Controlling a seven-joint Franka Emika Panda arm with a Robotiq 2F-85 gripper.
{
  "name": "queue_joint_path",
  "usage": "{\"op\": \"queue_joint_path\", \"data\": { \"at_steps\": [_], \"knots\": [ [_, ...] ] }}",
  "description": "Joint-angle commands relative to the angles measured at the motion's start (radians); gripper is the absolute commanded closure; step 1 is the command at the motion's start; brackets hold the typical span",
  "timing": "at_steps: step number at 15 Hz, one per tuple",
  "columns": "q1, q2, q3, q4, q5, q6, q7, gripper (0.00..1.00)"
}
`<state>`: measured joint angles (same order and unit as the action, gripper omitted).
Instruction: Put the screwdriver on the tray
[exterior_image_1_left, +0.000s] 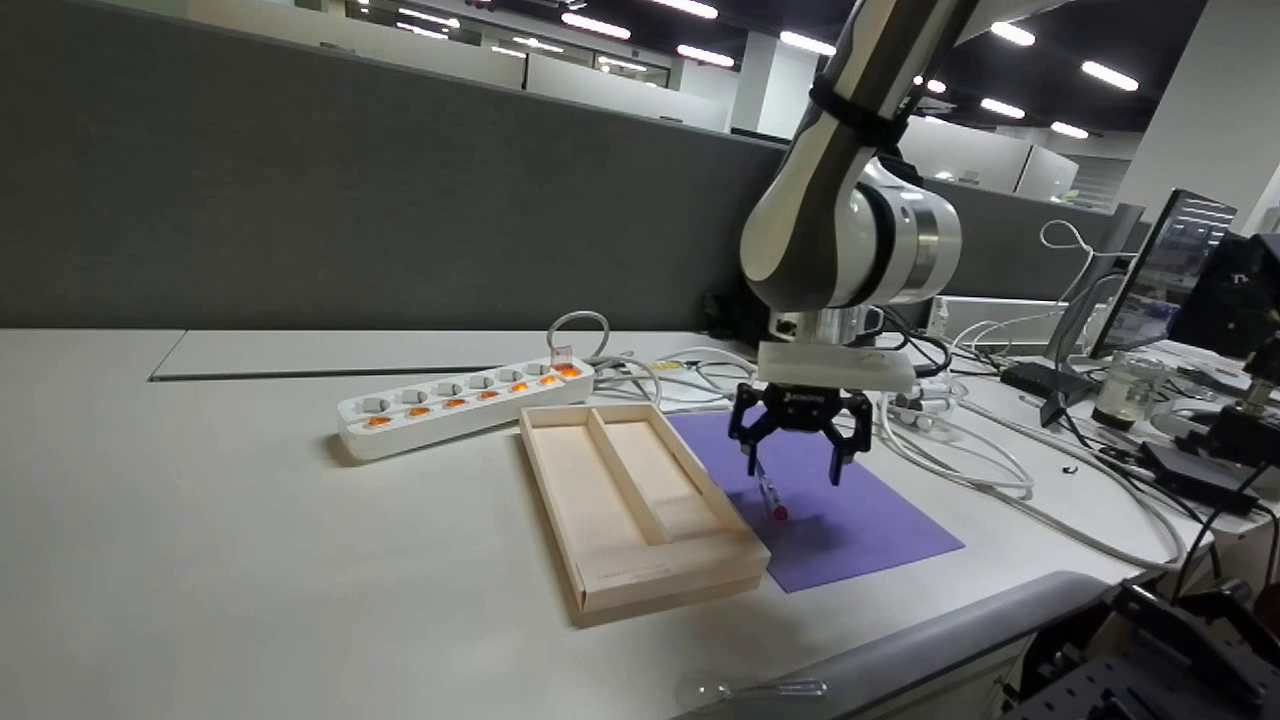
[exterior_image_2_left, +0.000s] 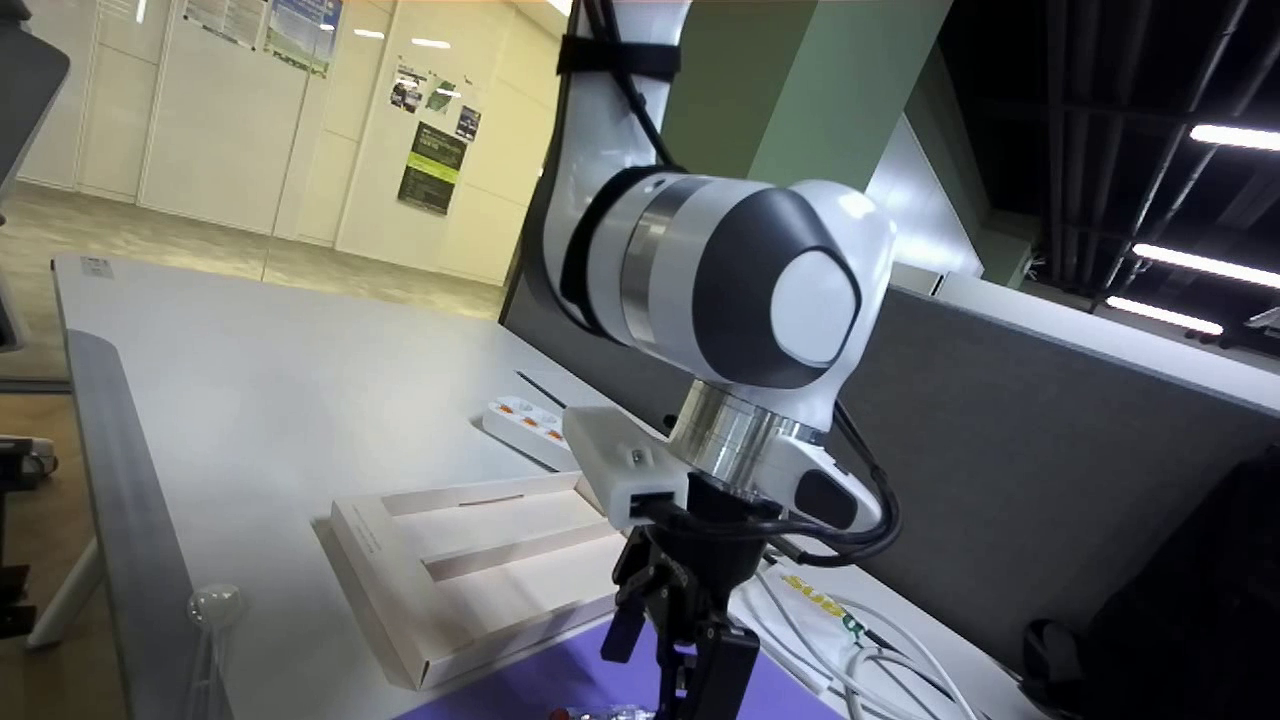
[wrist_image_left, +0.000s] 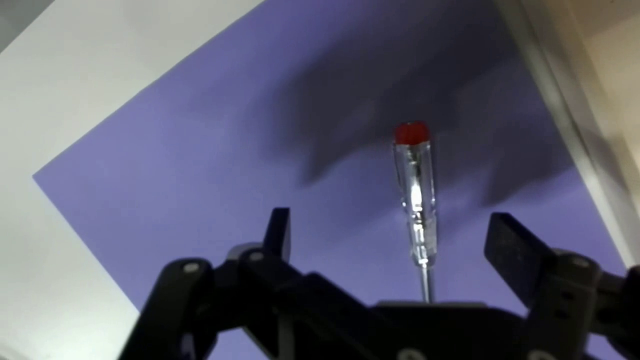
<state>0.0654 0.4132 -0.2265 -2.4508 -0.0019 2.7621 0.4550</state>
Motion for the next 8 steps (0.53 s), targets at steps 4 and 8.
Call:
{"op": "queue_joint_path", "data": {
  "at_steps": [4,8],
  "knots": [
    [0.038,0.048,-0.033,0.030,0.011,0.025,0.056,0.00],
    [0.034,0.067,-0.015,0.044,0.049,0.031,0.052,0.00]
  ]
}}
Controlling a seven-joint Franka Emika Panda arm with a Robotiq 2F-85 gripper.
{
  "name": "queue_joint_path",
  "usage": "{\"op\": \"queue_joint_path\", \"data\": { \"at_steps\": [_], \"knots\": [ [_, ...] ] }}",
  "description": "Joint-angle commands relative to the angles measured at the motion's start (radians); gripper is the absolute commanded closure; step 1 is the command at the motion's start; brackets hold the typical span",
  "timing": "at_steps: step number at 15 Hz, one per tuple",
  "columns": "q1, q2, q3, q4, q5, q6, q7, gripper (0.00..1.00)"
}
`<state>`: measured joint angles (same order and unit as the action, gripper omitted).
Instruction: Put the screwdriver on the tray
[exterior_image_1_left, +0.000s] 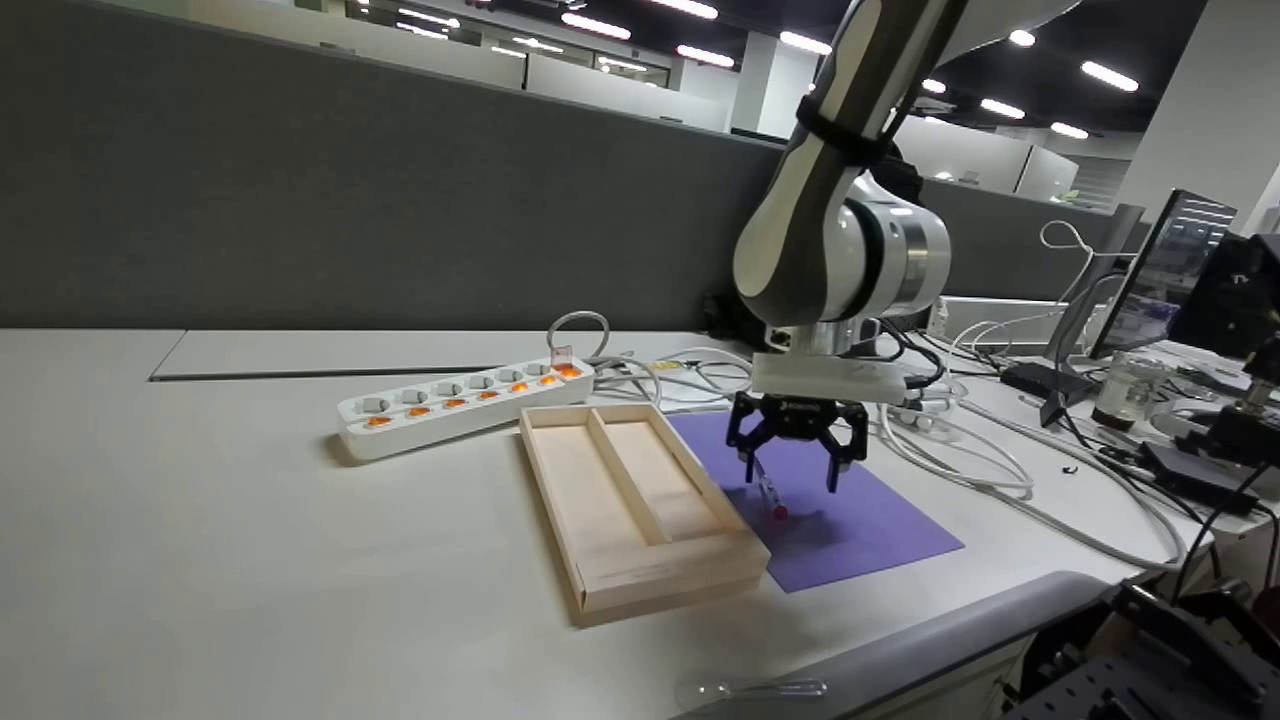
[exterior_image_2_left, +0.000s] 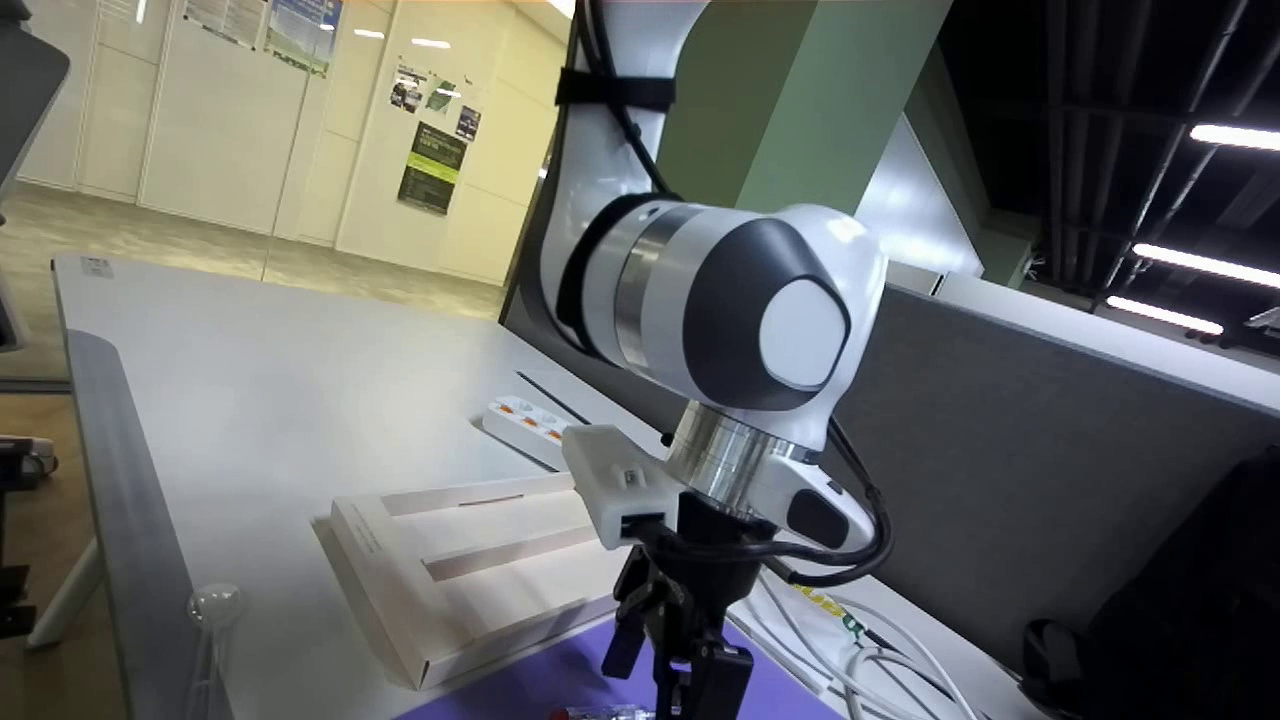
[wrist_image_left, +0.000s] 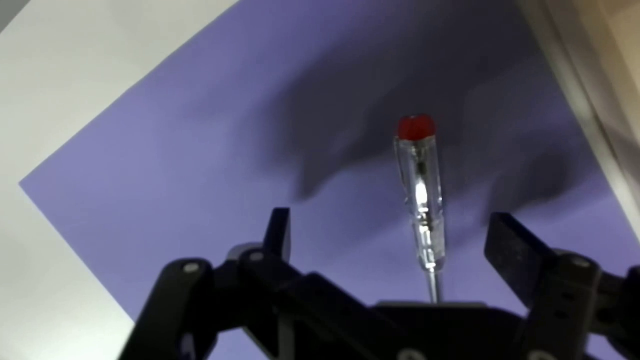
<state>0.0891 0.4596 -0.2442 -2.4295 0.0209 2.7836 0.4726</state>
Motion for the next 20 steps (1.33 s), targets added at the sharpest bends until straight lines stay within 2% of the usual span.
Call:
{"op": "queue_joint_path", "data": {
  "at_steps": [1,2,3,13,14,16,20],
  "knots": [
    [0.013,0.027,0.002,0.027,0.034,0.013,0.036,0.00],
    [0.013,0.033,0.003,0.031,0.048,0.018,0.041,0.25],
    [0.015,0.039,0.001,0.035,0.055,0.021,0.044,0.26],
    [-0.005,0.017,0.041,0.037,0.145,0.004,0.015,0.95],
    [-0.005,0.011,0.044,0.034,0.148,0.003,0.013,0.99],
    [-0.006,-0.010,0.051,0.024,0.154,-0.002,0.007,0.95],
    [0.012,-0.104,0.067,-0.012,0.133,-0.009,-0.016,0.95]
  ]
}}
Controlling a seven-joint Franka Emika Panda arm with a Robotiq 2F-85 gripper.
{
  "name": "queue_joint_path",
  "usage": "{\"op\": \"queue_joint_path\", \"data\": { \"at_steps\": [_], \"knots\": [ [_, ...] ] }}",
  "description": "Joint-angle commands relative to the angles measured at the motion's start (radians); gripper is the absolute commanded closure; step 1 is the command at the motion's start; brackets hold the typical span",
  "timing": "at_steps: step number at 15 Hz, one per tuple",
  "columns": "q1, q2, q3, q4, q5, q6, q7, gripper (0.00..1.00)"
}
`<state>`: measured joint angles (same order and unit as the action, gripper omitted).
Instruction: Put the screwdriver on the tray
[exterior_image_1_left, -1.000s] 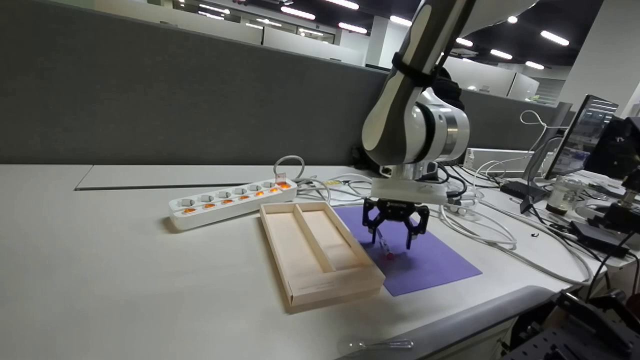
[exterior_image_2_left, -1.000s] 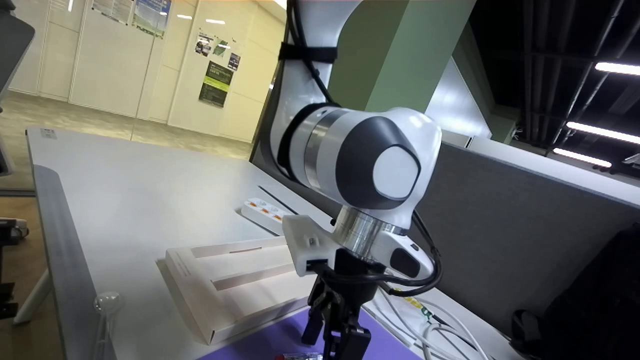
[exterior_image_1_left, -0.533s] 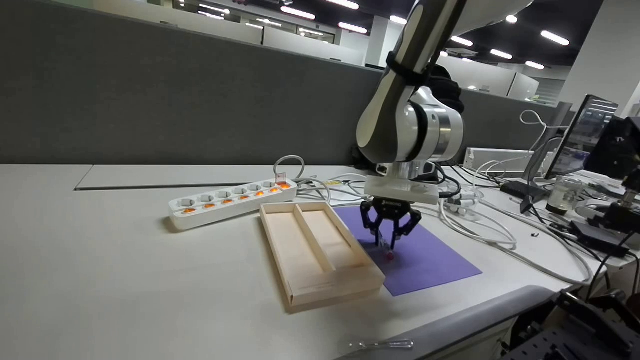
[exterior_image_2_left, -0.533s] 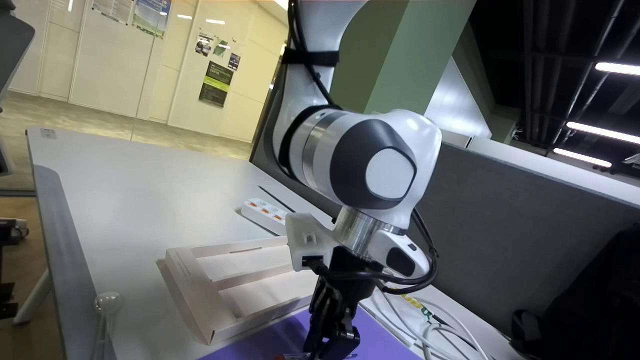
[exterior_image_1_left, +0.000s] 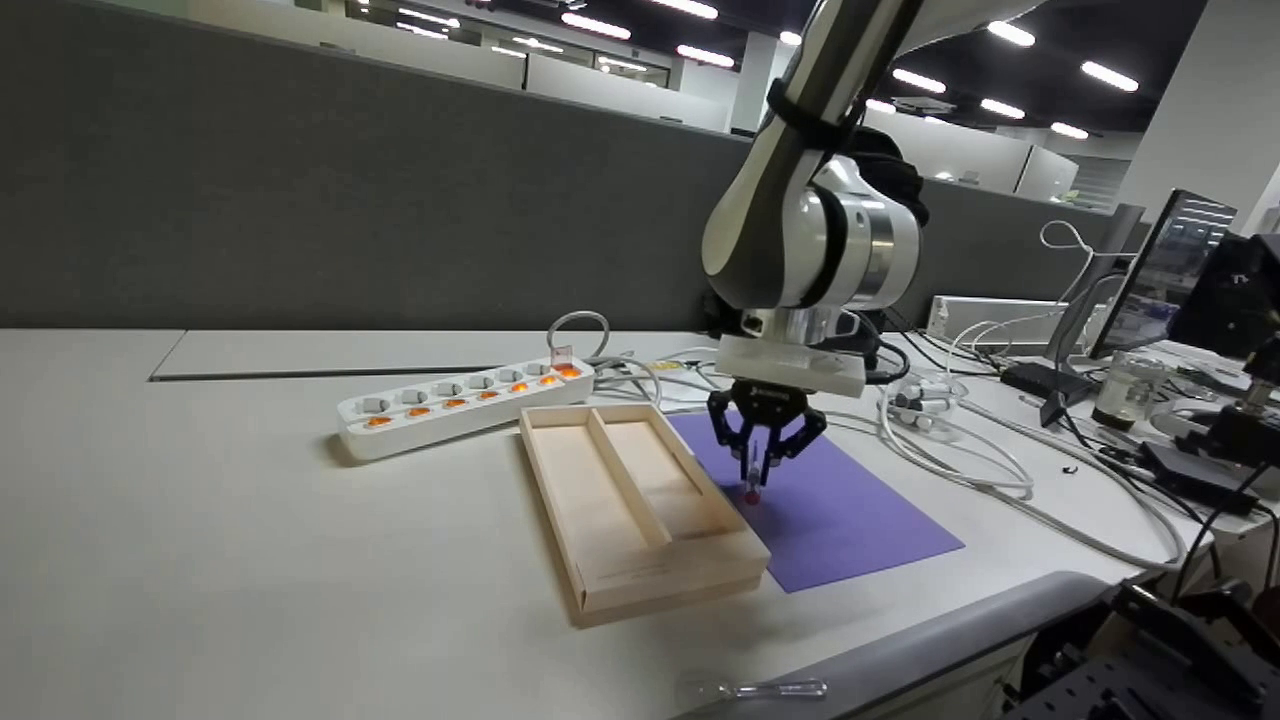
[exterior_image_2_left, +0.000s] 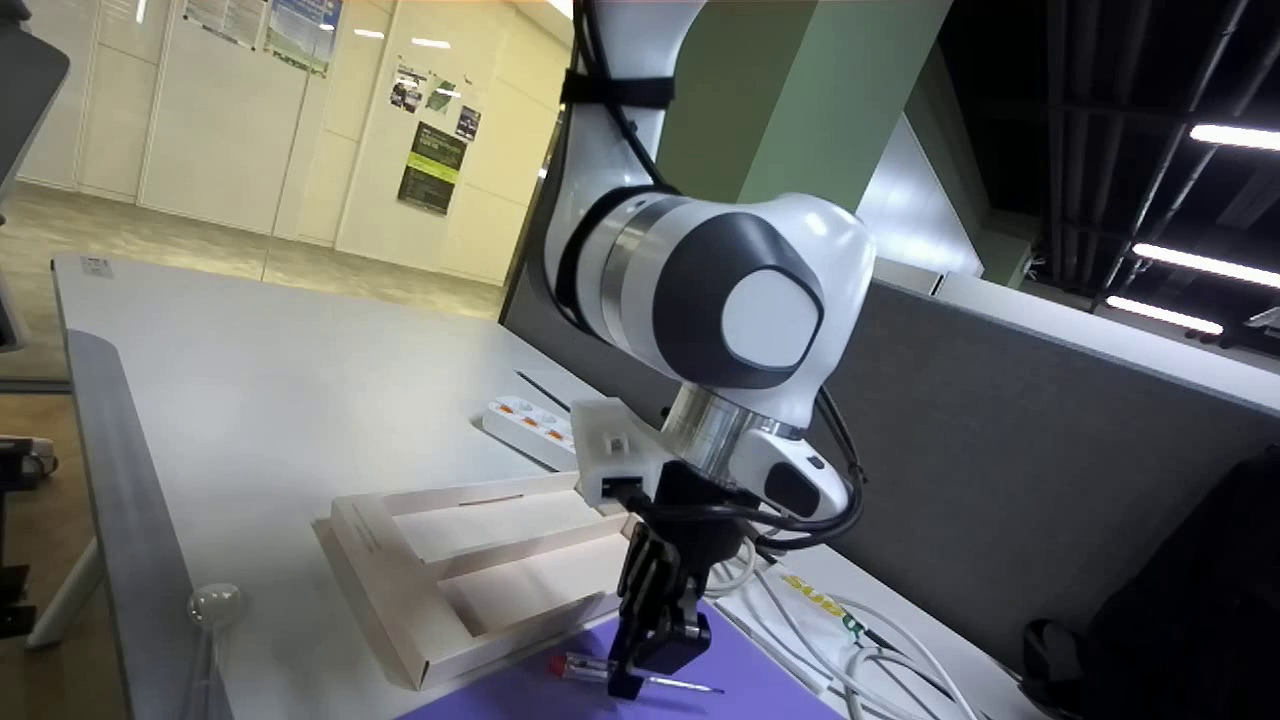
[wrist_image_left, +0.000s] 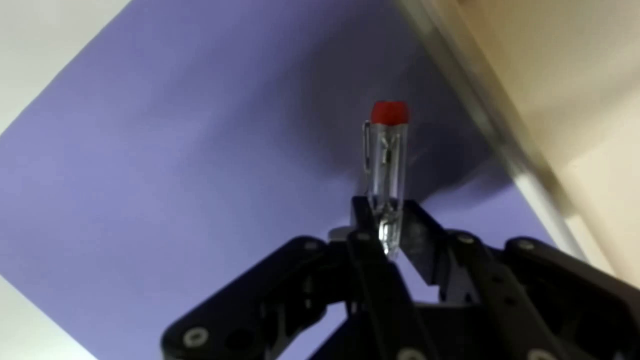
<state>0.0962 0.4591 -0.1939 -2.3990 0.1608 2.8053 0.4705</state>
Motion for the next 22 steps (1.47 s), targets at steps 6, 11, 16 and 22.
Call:
{"op": "queue_joint_path", "data": {
  "at_steps": [6,11,16,22],
  "knots": [
    [0.028,-0.233,0.094,-0.072,-0.045,-0.098,-0.049,0.95],
    [0.027,-0.263,0.187,-0.105,-0.026,-0.161,-0.089,0.95],
    [0.031,-0.234,0.210,-0.123,-0.043,-0.190,-0.080,0.95],
    [0.017,-0.168,0.214,-0.113,-0.018,-0.192,-0.100,0.95]
  ]
}}
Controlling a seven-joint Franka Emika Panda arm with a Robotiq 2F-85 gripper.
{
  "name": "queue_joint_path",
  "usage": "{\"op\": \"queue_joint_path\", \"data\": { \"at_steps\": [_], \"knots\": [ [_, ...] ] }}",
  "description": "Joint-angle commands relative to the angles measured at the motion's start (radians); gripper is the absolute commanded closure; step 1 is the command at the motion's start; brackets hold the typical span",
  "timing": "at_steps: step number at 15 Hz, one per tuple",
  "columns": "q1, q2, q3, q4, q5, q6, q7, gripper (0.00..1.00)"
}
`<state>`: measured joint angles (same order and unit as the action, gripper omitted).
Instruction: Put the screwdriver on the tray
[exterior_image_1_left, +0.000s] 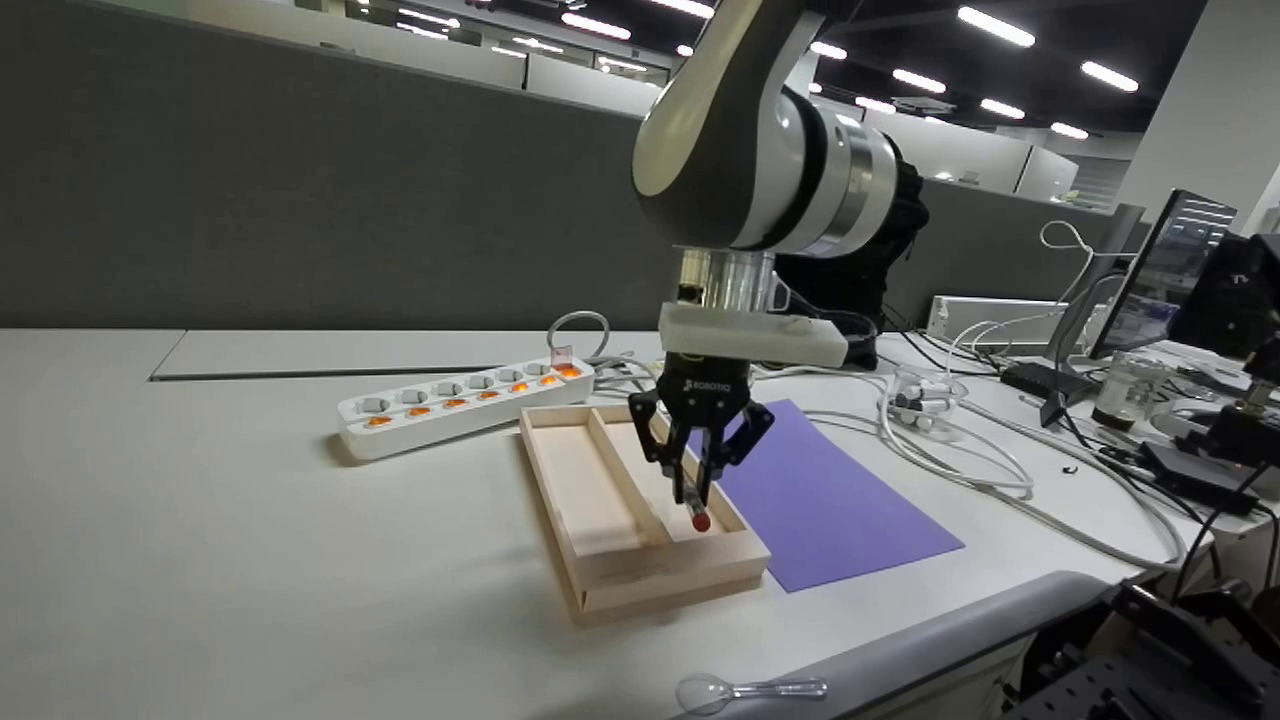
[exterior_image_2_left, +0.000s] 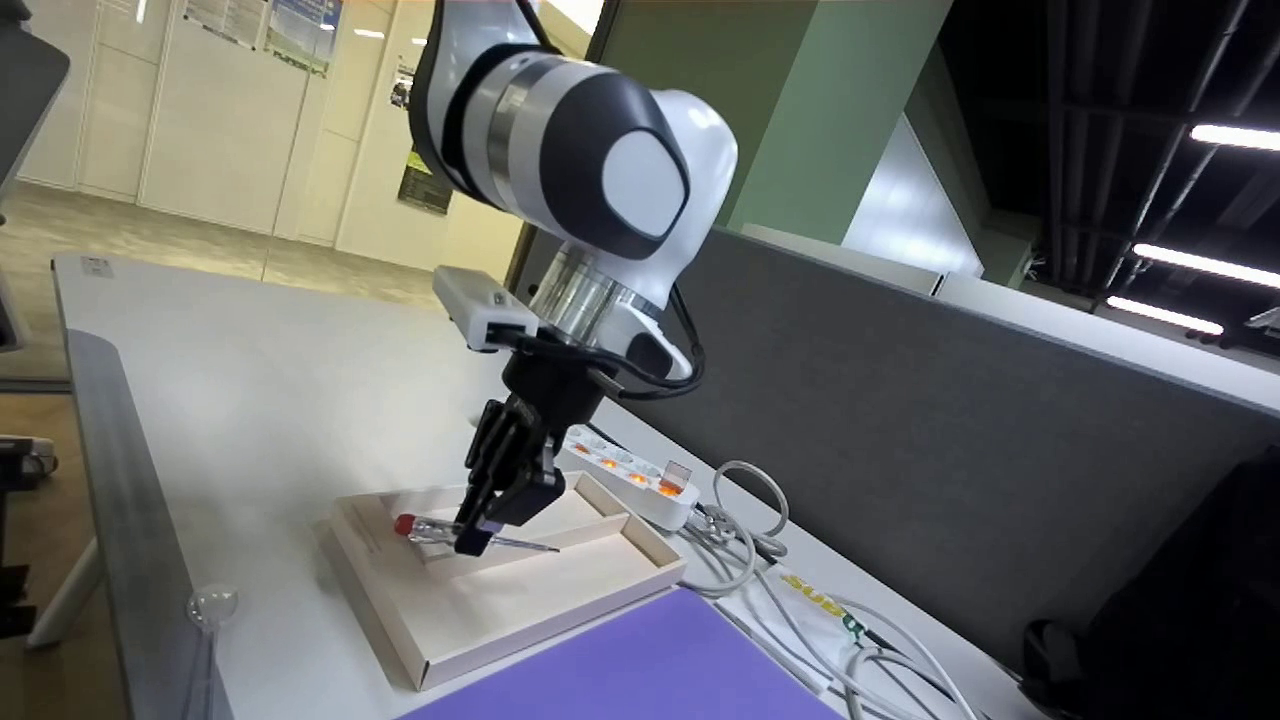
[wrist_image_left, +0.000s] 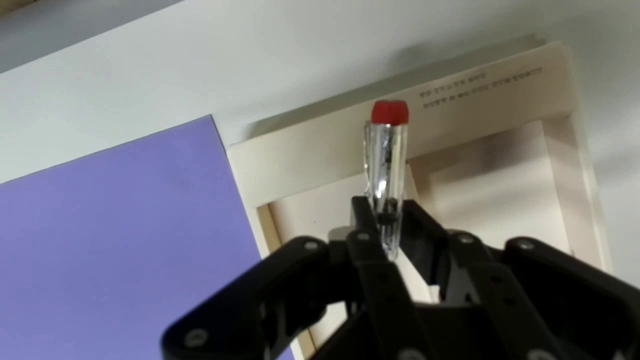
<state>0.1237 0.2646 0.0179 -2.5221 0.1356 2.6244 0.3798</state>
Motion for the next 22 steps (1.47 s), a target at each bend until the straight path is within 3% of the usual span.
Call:
{"op": "queue_joint_path", "data": {
  "at_steps": [1,9,10,11,13,20,22],
  "knots": [
    [-0.011,0.038,0.002,0.012,0.009,-0.008,-0.012,0.95],
    [-0.013,0.091,0.001,0.034,0.020,-0.009,-0.015,0.95],
    [-0.014,0.089,0.001,0.034,0.023,-0.009,-0.015,0.90],
    [-0.016,0.086,0.001,0.034,0.025,-0.011,-0.017,0.55],
    [-0.019,0.081,0.000,0.034,0.028,-0.013,-0.019,0.49],
    [-0.033,0.051,0.002,0.033,0.044,-0.019,-0.033,0.02],
    [-0.036,0.026,0.003,0.029,0.047,-0.023,-0.041,0.00]
  ]
}}
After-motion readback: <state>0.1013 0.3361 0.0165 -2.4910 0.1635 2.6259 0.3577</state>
